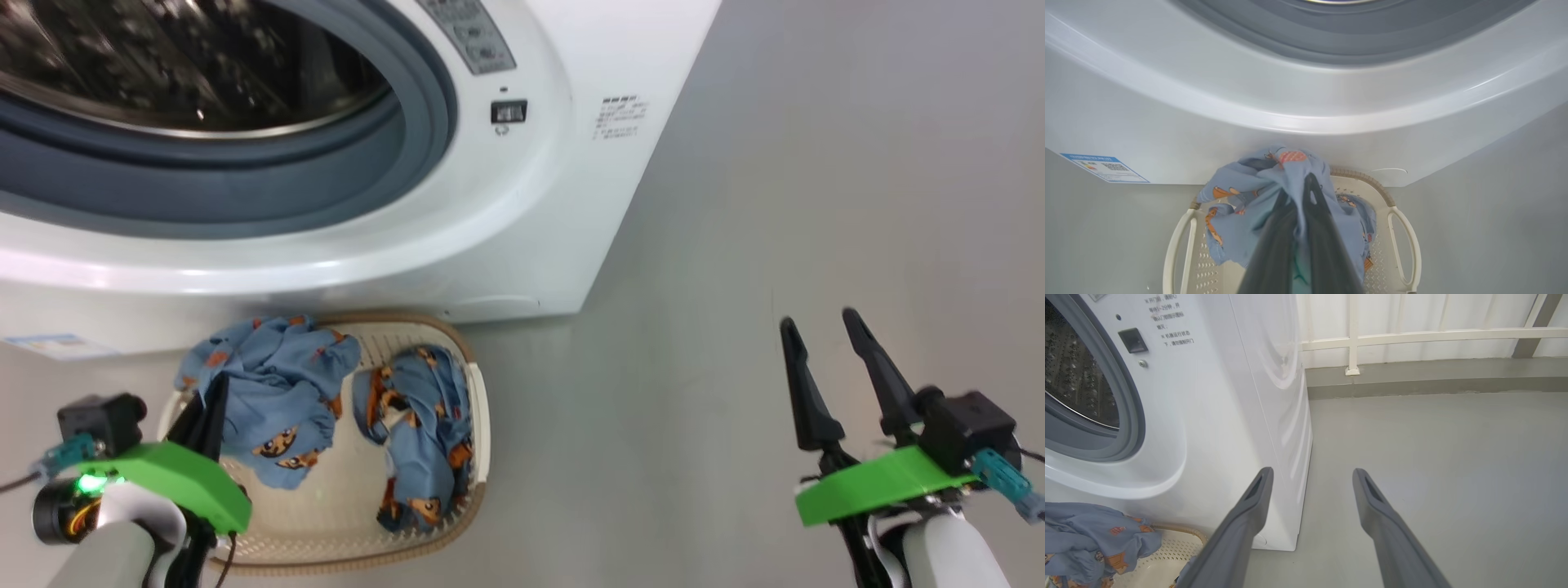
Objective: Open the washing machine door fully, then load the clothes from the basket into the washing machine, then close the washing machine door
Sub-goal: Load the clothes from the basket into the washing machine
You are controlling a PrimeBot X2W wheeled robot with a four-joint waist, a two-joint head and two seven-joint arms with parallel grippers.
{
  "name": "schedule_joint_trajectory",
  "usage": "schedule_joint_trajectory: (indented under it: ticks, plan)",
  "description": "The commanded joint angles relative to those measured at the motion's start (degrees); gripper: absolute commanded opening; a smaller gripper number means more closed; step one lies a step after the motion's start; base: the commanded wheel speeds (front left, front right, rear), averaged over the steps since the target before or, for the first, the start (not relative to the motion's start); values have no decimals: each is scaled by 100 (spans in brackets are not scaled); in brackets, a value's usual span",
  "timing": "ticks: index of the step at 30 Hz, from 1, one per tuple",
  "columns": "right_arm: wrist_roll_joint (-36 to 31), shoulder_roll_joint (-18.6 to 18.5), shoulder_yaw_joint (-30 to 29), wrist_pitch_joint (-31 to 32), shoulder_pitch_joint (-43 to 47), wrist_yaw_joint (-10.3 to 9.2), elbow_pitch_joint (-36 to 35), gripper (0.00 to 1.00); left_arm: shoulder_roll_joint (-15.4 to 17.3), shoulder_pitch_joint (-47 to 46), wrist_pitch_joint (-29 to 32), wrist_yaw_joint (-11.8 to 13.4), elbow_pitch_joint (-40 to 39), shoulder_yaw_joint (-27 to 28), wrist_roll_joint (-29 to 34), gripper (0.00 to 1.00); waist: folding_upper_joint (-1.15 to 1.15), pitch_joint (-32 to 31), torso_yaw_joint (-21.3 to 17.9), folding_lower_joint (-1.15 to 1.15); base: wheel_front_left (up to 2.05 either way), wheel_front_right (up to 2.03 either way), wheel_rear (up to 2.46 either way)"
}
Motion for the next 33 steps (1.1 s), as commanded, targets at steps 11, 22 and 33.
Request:
schedule_joint_trajectory:
  ticks: [11,22,33]
  plan:
    - [48,-203,-127,-27,725,8,-35,100,-87,1418,-78,-9,-1611,1506,1285,0,0,-1185,174,0,0,0,0]
    - [90,-280,-340,-27,1162,8,-32,100,-712,2822,-79,-9,-2967,2566,2150,0,0,-1657,195,0,0,0,0]
    - [105,-275,-550,-27,1445,8,-93,100,-1110,3406,-79,-9,-3624,2907,2406,0,0,-1790,220,0,0,0,0]
